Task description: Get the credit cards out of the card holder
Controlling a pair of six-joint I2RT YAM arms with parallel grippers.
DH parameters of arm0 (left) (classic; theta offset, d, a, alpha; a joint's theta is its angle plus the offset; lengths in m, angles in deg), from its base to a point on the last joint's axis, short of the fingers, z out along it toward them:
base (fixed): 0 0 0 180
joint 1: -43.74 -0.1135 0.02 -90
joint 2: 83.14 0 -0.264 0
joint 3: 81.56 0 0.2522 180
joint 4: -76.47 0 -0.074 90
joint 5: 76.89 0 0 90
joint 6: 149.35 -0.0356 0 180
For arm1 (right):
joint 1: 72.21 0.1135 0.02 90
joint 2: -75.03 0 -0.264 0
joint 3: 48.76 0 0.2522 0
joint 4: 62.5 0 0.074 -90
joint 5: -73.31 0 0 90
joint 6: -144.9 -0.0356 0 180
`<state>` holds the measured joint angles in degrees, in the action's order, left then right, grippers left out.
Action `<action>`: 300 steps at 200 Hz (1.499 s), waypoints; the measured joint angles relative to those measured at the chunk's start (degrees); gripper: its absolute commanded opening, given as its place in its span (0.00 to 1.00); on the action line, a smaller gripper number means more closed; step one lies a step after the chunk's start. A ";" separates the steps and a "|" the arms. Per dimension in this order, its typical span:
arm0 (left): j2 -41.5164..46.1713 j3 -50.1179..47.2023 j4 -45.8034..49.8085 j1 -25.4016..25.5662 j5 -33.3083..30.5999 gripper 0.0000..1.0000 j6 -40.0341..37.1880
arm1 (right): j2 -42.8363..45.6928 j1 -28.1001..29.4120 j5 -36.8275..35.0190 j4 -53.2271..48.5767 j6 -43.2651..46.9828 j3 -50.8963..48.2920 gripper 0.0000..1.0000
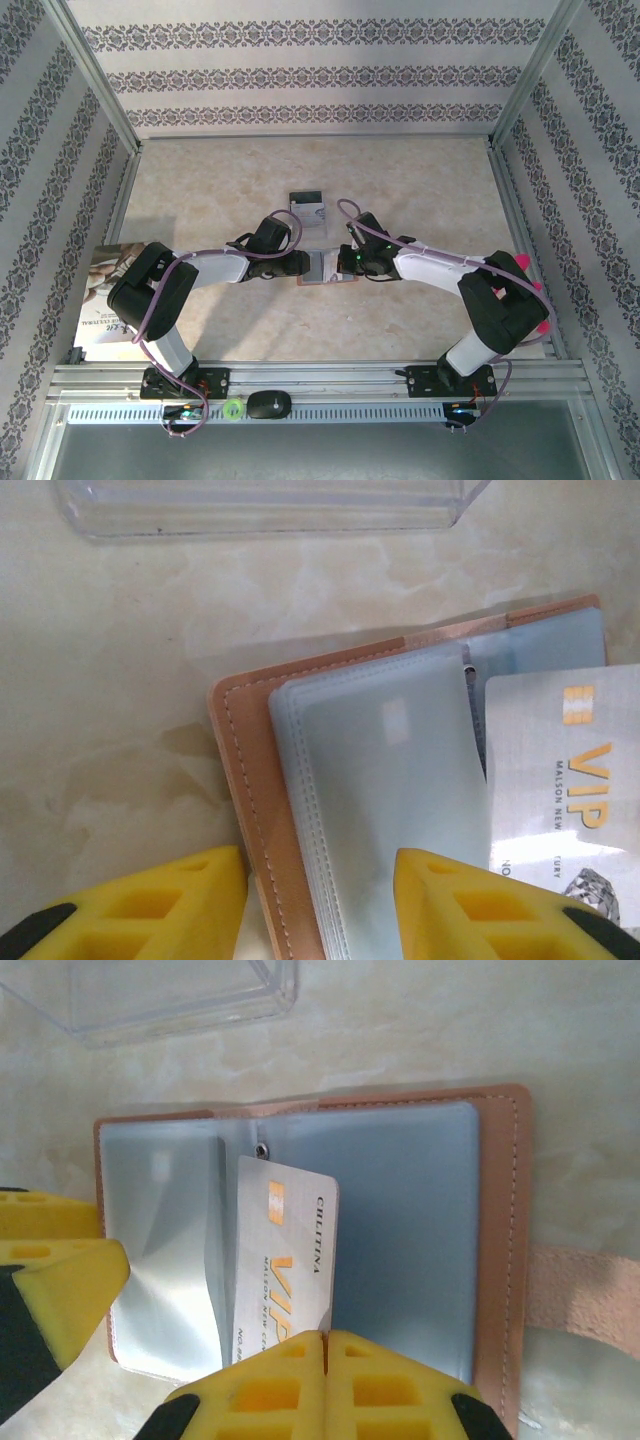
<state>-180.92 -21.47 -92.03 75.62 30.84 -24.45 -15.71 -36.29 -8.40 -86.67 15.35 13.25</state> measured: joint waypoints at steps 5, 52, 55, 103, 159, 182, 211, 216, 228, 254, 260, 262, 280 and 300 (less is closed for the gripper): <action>0.00 0.00 -0.04 -0.02 0.07 0.47 0.00 | 0.02 0.37 -0.52 -0.76 0.42 0.52 0.00; 0.00 0.00 -0.20 -0.02 0.28 0.47 0.02 | -1.05 4.63 -5.46 -6.36 3.58 6.34 0.01; 0.00 0.00 -0.20 -0.02 0.28 0.47 0.00 | -1.31 4.90 -5.60 -6.56 3.76 6.75 0.03; 0.00 0.00 -0.24 -0.02 0.31 0.47 0.02 | -4.70 6.25 -6.14 -7.08 5.46 8.81 0.23; 0.02 0.00 -0.31 -0.02 0.52 0.53 0.02 | -5.57 6.19 -6.58 -7.96 6.93 9.03 0.00; 0.79 0.00 -0.20 -0.02 1.29 0.64 0.11 | -2.67 5.31 -7.26 -9.05 9.29 9.03 0.00; 3.52 0.00 2.23 -0.11 0.87 0.73 0.48 | 3.39 3.72 -6.78 -10.01 14.80 10.43 0.00; 4.37 0.02 2.67 -0.15 0.81 0.75 0.46 | 4.13 3.41 -6.32 -10.03 16.33 11.21 0.00; 6.69 0.13 3.65 -0.42 0.50 0.78 0.28 | 5.11 2.73 -4.90 -9.99 19.98 13.57 0.00; 11.69 0.50 5.42 -1.88 -0.02 1.00 -0.11 | 4.42 1.68 -0.92 -10.08 29.64 19.71 0.00; 12.81 0.48 5.77 -2.45 -0.07 1.00 0.09 | 4.00 1.46 0.15 -10.14 32.13 21.16 0.00; 13.29 0.44 5.84 -2.69 -0.04 1.00 -0.13 | 3.87 1.33 0.42 -10.16 32.87 21.49 0.00; 17.14 -0.28 6.69 -4.85 -0.24 1.00 0.00 | 1.27 0.04 4.33 -11.08 40.00 25.92 0.00; 20.68 -1.27 8.26 -7.08 -0.22 1.00 0.00 | -3.10 -1.68 7.87 -13.18 46.84 31.19 0.01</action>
<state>-160.24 -22.74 -83.77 68.54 30.62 -24.45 -18.81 -37.97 -0.53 -99.85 62.19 44.44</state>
